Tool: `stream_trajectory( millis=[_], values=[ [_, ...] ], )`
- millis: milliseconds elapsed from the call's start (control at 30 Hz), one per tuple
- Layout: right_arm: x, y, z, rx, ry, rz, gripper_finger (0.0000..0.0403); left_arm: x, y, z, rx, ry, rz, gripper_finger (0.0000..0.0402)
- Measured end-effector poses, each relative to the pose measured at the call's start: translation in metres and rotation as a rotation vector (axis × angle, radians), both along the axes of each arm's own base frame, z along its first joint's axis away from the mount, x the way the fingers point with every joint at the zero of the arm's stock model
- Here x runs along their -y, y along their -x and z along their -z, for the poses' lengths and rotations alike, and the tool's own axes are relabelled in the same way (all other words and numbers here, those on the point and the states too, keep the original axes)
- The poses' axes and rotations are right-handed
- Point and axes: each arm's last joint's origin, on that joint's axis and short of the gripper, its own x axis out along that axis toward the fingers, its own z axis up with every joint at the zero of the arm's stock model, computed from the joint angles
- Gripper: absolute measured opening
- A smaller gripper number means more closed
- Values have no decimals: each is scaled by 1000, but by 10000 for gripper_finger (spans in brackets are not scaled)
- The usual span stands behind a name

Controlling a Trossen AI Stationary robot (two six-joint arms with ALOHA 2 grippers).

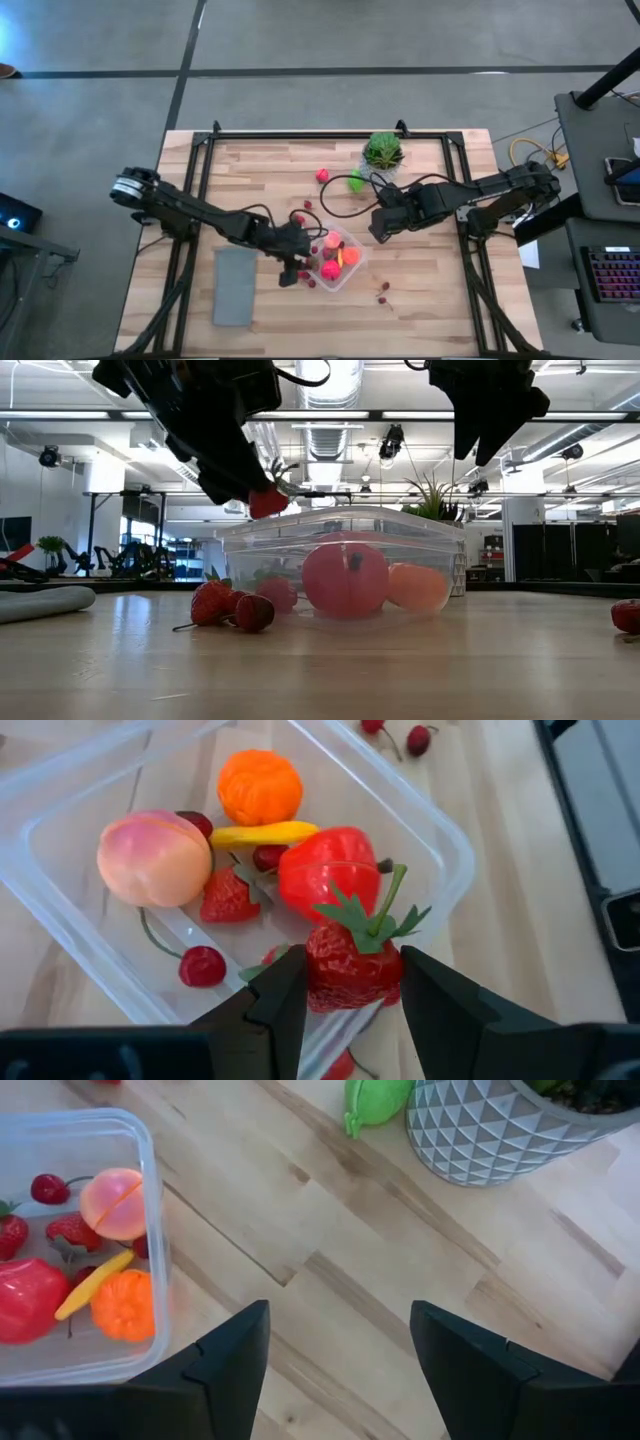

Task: Pick and placing Produce into tupperware
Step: Put the red strawberry into the transparent bin

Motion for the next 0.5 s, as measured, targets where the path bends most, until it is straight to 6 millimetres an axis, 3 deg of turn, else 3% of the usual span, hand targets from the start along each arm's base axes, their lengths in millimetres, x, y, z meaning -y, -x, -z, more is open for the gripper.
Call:
stream_trajectory(
  millis=[333, 500],
  values=[
    [0, 0, 0, 5, -2, 4, 236, -2, -4, 7, -21, -47, -66, 131],
    [0, 0, 0, 6, -2, 4, 242, -6, -4, 7, -34, -19, -135, 171]
  ],
)
